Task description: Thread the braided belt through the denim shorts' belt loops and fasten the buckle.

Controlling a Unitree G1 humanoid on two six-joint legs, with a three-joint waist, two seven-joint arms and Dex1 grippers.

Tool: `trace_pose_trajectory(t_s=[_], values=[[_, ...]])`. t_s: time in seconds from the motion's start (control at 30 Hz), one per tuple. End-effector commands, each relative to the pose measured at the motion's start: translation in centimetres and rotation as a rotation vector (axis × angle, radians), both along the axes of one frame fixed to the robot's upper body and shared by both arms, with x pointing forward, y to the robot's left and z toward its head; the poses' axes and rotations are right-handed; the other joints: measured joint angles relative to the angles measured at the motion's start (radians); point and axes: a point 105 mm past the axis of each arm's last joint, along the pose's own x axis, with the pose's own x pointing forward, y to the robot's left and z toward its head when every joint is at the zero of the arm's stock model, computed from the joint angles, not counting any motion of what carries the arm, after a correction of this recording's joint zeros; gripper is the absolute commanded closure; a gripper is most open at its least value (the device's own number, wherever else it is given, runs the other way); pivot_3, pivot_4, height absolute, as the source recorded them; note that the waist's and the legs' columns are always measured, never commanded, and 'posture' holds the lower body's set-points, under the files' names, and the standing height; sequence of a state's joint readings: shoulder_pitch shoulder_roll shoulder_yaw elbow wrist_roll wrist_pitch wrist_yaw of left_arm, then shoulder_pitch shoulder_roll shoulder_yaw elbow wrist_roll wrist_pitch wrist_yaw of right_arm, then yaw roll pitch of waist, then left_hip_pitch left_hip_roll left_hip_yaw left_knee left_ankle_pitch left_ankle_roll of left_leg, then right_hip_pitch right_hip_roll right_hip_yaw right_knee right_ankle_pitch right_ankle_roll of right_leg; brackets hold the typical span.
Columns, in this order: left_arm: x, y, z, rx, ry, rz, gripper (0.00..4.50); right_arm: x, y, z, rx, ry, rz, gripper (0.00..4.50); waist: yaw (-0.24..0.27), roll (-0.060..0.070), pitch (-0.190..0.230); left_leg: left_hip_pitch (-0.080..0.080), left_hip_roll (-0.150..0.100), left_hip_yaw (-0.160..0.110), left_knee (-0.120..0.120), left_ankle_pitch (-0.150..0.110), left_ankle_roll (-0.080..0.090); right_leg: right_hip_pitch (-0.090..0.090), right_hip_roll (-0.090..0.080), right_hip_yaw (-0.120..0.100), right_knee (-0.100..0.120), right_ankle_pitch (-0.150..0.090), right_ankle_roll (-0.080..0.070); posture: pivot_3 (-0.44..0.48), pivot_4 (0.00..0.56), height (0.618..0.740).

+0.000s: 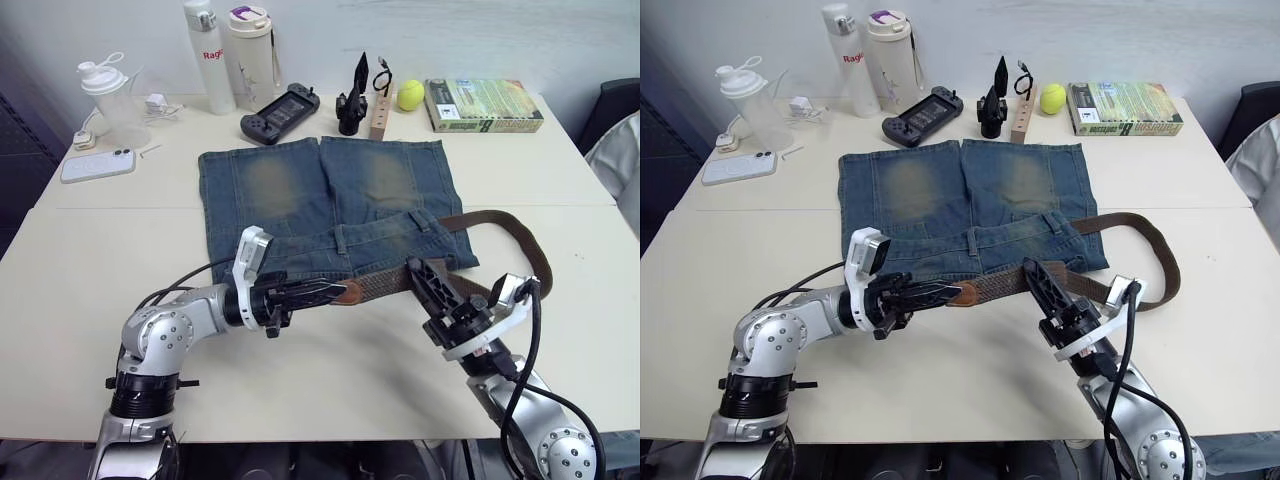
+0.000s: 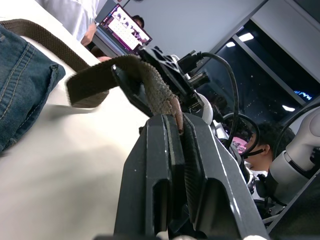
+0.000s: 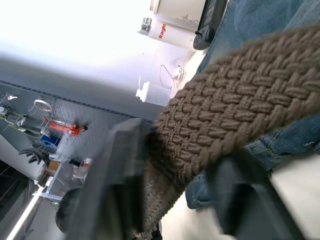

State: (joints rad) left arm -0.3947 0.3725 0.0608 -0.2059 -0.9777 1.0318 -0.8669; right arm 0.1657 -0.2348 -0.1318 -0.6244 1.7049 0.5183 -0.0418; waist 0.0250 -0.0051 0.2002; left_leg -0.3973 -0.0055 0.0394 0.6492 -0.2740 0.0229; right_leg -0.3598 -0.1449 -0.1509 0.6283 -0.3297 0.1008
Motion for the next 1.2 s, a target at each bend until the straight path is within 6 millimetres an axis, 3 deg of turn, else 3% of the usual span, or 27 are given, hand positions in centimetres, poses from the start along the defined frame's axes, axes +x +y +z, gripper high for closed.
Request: trace_pose_trajectory(t_s=[0.03,0.17,0.3,0.43,0.5,0.63,0.7,0.83,0.93,1.03,1.17,1.2], values=[[-0.4,-0.3,1.1,-0.017,-0.055,-0.019,4.50,-0.6,0.4,0.8,-0.009,-0.044,0.029,4.47,0.000,0.000,0.000,0.000,0.000,0.000,0.000,0.000,0.000,0.000,0.000,0.000,0.000,0.000,0.000,0.000,0.150,0.720],[-0.4,-0.5,1.1,-0.012,-0.058,-0.017,4.50,-0.5,0.6,0.6,-0.004,-0.029,0.021,4.47,0.000,0.000,0.000,0.000,0.000,0.000,0.000,0.000,0.000,0.000,0.000,0.000,0.000,0.000,0.000,0.000,0.150,0.720],[-0.5,-0.4,1.0,-0.002,-0.063,-0.023,2.86,-0.3,0.4,0.5,-0.009,-0.022,0.004,4.50,0.000,0.000,0.000,0.000,0.000,0.000,0.000,0.000,0.000,0.000,0.000,0.000,0.000,0.000,0.000,0.000,0.150,0.720],[0.3,-0.1,-0.3,0.136,-0.184,0.019,1.27,0.2,-1.0,0.8,0.021,-0.023,-0.059,4.50,0.000,0.000,0.000,0.000,0.000,0.001,0.000,0.000,0.000,-0.001,0.000,0.001,0.000,0.000,0.000,0.000,0.150,0.720],[1.7,0.6,-0.9,0.198,-0.256,0.076,1.27,0.4,-2.3,1.0,0.034,-0.021,-0.105,4.50,0.002,0.000,0.000,0.000,0.000,0.001,-0.001,0.000,0.000,-0.001,0.000,0.001,0.000,0.000,0.000,0.000,0.150,0.720],[3.9,1.8,-3.8,0.497,-0.654,0.108,1.27,0.8,-5.1,1.5,0.032,-0.025,-0.187,4.50,0.002,0.001,0.000,0.000,0.000,0.005,-0.001,-0.001,0.001,-0.002,0.000,0.002,-0.001,0.000,0.000,0.000,0.150,0.720],[5.4,2.1,-4.1,0.564,-0.777,0.161,1.27,0.9,-5.8,1.6,0.022,-0.026,-0.203,4.50,0.004,0.001,0.000,0.000,0.000,0.007,-0.002,-0.001,0.002,-0.004,0.000,0.004,-0.001,0.000,0.000,0.000,0.150,0.720],[8.3,2.9,-6.6,0.834,-1.059,0.216,1.27,1.0,-6.4,1.9,0.011,-0.039,-0.216,4.50,0.004,0.001,0.000,-0.006,0.000,0.010,0.000,-0.001,0.002,-0.013,-0.001,0.006,0.001,0.000,0.001,0.000,0.150,0.720],[9.5,2.7,-6.3,0.861,-1.153,0.293,1.27,1.0,-6.1,2.2,0.017,-0.053,-0.207,4.50,0.003,0.001,0.000,-0.006,0.000,0.012,0.000,-0.001,0.003,-0.014,-0.002,0.007,0.007,0.001,0.001,0.000,0.150,0.720],[9.0,2.2,-5.7,0.821,-1.259,0.294,2.05,0.9,-5.9,2.3,0.017,-0.056,-0.200,4.50,0.003,0.001,0.000,-0.006,0.000,0.013,0.001,-0.001,0.004,-0.014,-0.003,0.007,0.008,0.001,0.002,0.000,0.150,0.720],[8.5,2.9,-6.4,0.847,-1.298,0.263,3.63,1.0,-5.6,2.4,0.017,-0.056,-0.198,4.50,0.002,0.001,0.000,-0.006,0.000,0.013,0.001,-0.001,0.004,-0.015,-0.003,0.010,0.008,0.001,0.002,0.000,0.150,0.720],[8.4,3.1,-6.6,0.858,-1.295,0.254,4.34,1.0,-5.6,2.4,0.017,-0.057,-0.199,4.50,0.001,0.001,0.000,-0.006,0.000,0.014,0.000,-0.001,0.004,-0.015,-0.003,0.010,0.008,0.001,0.002,0.000,0.150,0.720]])
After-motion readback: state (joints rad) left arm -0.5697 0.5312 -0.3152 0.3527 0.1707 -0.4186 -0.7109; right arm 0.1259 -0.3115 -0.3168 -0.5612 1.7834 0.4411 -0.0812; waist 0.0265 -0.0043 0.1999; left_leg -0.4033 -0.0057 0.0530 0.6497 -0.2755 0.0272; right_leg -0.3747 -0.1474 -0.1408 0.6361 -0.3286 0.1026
